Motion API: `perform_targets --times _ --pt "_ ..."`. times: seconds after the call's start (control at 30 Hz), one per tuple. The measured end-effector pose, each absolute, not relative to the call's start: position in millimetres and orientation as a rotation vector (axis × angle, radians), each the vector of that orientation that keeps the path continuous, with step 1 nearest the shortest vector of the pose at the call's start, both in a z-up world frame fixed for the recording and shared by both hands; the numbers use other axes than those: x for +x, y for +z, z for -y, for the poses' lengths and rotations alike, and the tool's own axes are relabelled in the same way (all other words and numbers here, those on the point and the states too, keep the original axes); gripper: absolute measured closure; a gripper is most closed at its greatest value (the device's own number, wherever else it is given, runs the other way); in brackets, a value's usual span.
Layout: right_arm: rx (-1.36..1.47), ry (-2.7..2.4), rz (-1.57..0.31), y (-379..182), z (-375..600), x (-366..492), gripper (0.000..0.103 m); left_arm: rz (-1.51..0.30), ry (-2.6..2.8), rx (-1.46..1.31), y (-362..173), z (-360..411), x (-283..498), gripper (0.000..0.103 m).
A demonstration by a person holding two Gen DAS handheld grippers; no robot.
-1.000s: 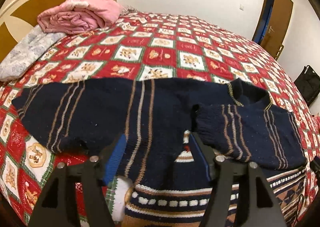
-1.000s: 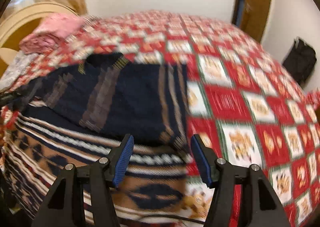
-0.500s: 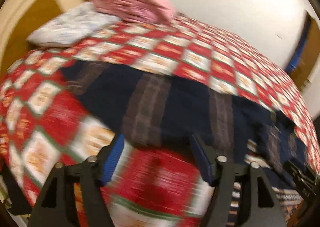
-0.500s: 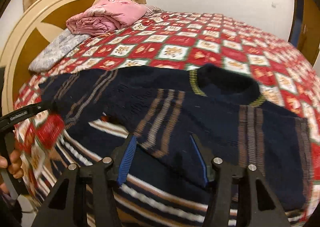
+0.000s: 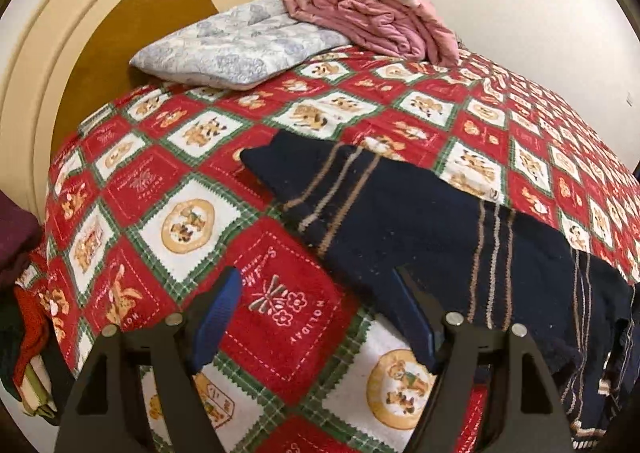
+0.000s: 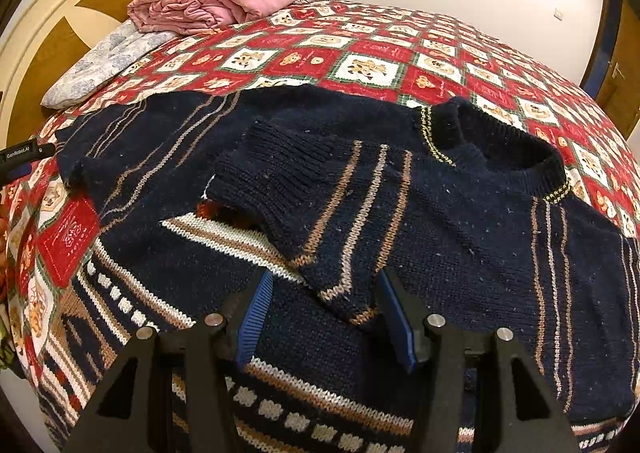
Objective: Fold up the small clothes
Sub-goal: 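Grasp the other sleeve cuff with the left gripper and lift it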
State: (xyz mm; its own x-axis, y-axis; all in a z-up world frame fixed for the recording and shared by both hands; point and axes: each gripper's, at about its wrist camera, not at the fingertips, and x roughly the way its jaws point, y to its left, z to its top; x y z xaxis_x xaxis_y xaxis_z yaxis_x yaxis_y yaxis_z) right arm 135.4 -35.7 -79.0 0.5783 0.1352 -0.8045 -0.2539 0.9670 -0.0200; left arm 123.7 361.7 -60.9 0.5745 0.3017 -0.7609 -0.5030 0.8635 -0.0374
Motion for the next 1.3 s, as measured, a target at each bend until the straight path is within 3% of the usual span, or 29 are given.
perform_targets --times 0.2,0.43,0.57,0.6,0.7,0.77,0.9,1.07,1.3 --pt "-0.130 0.210 -0.970 -70.1 35.8 132.7 0.046 -0.849 0.470 -0.267 -63.7 -361.3 119.6 0.025" --pt "0.238 0.404 -1.008 13.7 77.7 76.4 0.046 -0.851 0.472 -0.242 -64.8 -362.9 118.8 0.025" --pt "0.324 0.470 -1.117 43.5 96.9 33.7 0.046 -0.850 0.466 -0.276 -65.9 -368.2 116.2 0.017" --pt "0.360 0.480 -1.158 45.1 99.0 25.0 0.041 -0.848 0.465 -0.276 -65.9 -368.7 115.9 0.015" --pt "0.626 0.564 -1.306 35.2 102.7 -2.8 0.038 -0.846 0.452 -0.276 -63.2 -372.9 116.2 0.008" --pt "0.747 0.621 -1.307 25.9 94.2 -15.7 0.038 -0.833 0.452 -0.317 -60.0 -381.9 114.9 0.001" --pt "0.408 0.481 -1.075 33.8 56.7 -26.3 0.038 -0.822 0.500 -0.515 -59.3 -416.2 117.0 0.000" --pt "-0.156 0.059 -0.703 47.1 18.6 -33.2 0.038 -0.866 0.514 -0.495 -66.4 -426.0 141.2 0.000" --pt "0.007 0.140 -0.716 51.4 40.6 -26.3 0.038 -0.882 0.575 -0.474 -87.2 -418.6 165.8 0.002"
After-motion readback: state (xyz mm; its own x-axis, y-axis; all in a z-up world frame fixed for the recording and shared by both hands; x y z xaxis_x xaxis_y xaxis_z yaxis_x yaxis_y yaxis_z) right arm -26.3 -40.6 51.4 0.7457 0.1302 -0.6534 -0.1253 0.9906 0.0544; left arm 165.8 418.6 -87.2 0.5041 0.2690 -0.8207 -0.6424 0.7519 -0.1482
